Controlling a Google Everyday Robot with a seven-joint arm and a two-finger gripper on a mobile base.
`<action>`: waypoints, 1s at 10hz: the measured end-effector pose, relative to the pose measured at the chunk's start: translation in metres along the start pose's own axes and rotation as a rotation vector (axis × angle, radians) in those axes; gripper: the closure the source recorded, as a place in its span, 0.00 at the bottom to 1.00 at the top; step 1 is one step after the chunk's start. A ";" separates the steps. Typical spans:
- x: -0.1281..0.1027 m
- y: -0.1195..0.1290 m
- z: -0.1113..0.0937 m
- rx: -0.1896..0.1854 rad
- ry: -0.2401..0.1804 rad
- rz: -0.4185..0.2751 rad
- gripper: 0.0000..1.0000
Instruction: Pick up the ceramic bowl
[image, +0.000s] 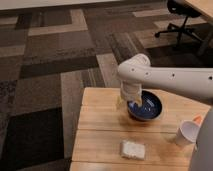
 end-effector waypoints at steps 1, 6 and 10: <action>0.000 -0.003 0.009 -0.013 -0.003 -0.006 0.35; -0.003 -0.012 0.041 -0.037 0.014 -0.019 0.35; -0.001 -0.024 0.060 -0.009 0.020 -0.008 0.35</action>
